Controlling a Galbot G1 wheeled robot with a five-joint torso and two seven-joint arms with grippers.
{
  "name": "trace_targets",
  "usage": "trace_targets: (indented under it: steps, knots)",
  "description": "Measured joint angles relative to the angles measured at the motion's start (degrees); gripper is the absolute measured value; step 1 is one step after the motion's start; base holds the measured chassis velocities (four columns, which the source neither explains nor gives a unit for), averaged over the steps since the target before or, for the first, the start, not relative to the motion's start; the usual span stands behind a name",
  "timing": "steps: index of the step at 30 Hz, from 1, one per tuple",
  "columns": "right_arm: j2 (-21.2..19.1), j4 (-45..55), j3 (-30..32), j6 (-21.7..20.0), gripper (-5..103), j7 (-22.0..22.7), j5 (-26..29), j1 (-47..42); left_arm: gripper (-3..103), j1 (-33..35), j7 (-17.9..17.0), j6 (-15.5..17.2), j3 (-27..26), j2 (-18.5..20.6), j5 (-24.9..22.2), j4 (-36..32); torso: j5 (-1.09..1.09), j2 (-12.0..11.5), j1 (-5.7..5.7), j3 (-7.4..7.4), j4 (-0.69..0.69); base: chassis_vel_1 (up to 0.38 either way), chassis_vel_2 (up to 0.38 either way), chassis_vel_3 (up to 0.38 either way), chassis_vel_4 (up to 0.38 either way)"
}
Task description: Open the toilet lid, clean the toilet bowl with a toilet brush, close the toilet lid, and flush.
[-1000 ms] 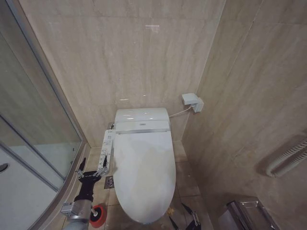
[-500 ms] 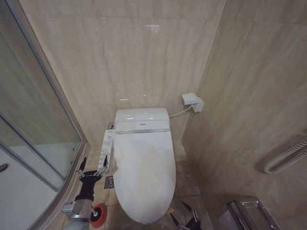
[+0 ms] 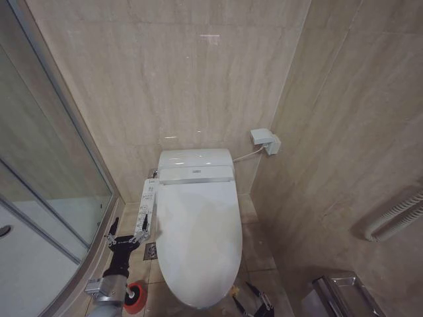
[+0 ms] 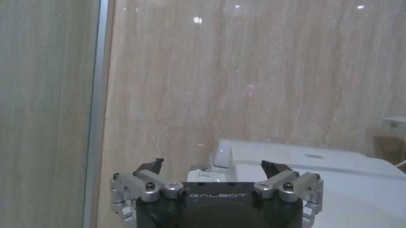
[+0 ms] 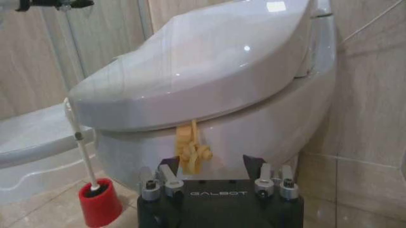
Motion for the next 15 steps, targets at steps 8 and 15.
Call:
trace_targets:
  steps: [8, 15]
  knots:
    - [0.6, -1.1, -0.1, 0.9, 41, -1.3, -0.1, 0.1, 100, 0.1, 0.0, 0.0, -0.1, 0.2, 0.2, 0.0, 0.0, 0.0, 0.0, 0.0, 0.0, 0.0, 0.0, 0.0, 0.0]
    - [1.5, -1.8, -0.6, 1.5, 41, -2.1, -0.1, 0.4, 100, 0.2, 0.0, 0.0, -0.2, 0.4, 0.2, 0.0, 0.0, 0.0, 0.0, 0.0, 0.0, 0.0, 0.0, 0.0, 0.0]
